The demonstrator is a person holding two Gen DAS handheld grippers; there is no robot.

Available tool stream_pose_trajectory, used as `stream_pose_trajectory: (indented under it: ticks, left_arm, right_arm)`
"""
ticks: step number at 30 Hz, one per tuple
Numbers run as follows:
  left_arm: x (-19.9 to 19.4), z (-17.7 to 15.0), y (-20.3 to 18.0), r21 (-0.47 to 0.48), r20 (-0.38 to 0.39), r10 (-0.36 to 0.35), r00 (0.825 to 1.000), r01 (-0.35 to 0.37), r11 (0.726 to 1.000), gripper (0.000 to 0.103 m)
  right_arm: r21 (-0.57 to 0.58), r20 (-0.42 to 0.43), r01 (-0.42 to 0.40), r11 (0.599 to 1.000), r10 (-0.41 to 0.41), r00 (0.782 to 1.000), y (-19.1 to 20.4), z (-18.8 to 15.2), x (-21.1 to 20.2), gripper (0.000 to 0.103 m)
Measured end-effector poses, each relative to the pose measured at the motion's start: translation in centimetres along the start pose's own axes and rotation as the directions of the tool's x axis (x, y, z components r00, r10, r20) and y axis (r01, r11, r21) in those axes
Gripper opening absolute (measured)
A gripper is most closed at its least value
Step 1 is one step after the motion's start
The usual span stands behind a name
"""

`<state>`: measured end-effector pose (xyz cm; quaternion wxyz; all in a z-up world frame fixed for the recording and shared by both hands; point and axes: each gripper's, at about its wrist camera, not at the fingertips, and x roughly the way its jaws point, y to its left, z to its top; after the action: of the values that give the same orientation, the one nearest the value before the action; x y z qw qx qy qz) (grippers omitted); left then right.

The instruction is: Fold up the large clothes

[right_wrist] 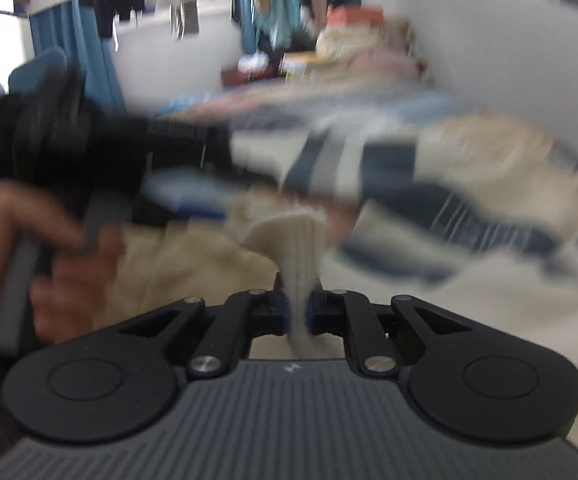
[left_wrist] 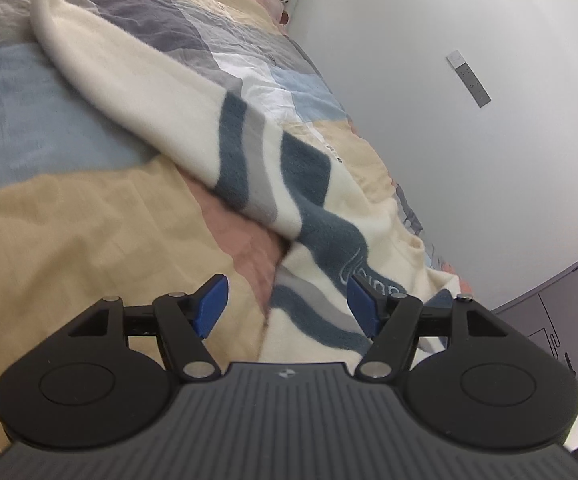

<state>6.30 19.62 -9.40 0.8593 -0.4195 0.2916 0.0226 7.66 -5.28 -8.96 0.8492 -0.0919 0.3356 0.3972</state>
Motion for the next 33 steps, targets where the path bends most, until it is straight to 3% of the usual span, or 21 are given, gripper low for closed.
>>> stream_pose_trajectory:
  ticks: [6, 8, 10, 12, 17, 21, 24, 29, 33]
  left_arm:
    - [-0.6, 0.4, 0.5, 0.023, 0.044, 0.018, 0.999, -0.019, 1.000, 0.071]
    - [-0.6, 0.3, 0.4, 0.020, 0.031, 0.008, 0.999, -0.009, 1.000, 0.071]
    - [-0.7, -0.2, -0.3, 0.051, 0.037, -0.004, 0.999, 0.002, 0.999, 0.071]
    - [-0.9, -0.7, -1.2, 0.095, 0.048, 0.010, 0.999, -0.014, 0.995, 0.071]
    - [-1.0, -1.7, -2.3, 0.083, 0.030, -0.075, 0.997, 0.072, 0.994, 0.071]
    - [-0.9, -2.8, -4.2, 0.171, 0.037, -0.060, 0.998, 0.053, 0.984, 0.071]
    - [-0.1, -4.3, -5.6, 0.214, 0.002, -0.065, 0.998, 0.063, 0.975, 0.071]
    - [0.9, -7.3, -8.6, 0.352, -0.030, -0.050, 0.998, 0.058, 0.934, 0.070]
    - [1.2, -8.7, -10.0, 0.433, -0.015, -0.033, 0.999, 0.036, 0.901, 0.070]
  right_arm:
    - [0.067, -0.057, 0.009, 0.998, -0.005, 0.998, 0.4, -1.4, 0.4, 0.019]
    - [0.100, -0.082, -0.012, 0.995, 0.020, 0.996, 0.1, -1.4, -0.5, 0.028]
    - [0.129, -0.093, -0.033, 0.991, 0.045, 0.995, 0.1, -1.0, -1.3, 0.055]
    - [0.121, -0.095, -0.048, 0.992, 0.060, 0.994, 0.1, -1.3, -2.4, 0.061]
    - [0.104, -0.126, -0.028, 0.994, 0.041, 0.991, -0.8, -1.6, -4.4, 0.061]
    - [0.178, -0.083, 0.001, 0.984, 0.014, 0.996, -3.3, -1.9, -6.5, 0.061]
    - [0.210, -0.044, 0.060, 0.976, -0.052, 0.998, -5.5, -2.2, -7.5, 0.061]
    - [0.300, -0.023, 0.187, 0.935, -0.189, 0.982, -9.6, -2.9, -7.2, 0.061]
    - [0.365, 0.000, 0.181, 0.913, -0.194, 0.981, -12.4, -3.0, -6.7, 0.061]
